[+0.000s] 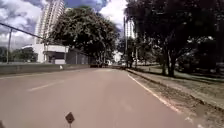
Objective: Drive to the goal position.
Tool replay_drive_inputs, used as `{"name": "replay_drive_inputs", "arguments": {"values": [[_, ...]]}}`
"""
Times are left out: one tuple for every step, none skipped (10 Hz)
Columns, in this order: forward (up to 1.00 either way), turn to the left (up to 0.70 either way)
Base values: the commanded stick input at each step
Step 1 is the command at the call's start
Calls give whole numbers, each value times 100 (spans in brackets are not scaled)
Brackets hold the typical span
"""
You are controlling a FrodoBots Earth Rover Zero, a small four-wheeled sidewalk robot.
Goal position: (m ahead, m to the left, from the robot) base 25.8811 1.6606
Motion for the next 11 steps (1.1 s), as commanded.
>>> {"name": "replay_drive_inputs", "arguments": {"values": [[70, 0], [70, 0], [70, 0], [70, 0], [70, 0], [70, 0], [70, 0], [70, 0], [70, 0], [70, 0], [70, 0]]}}
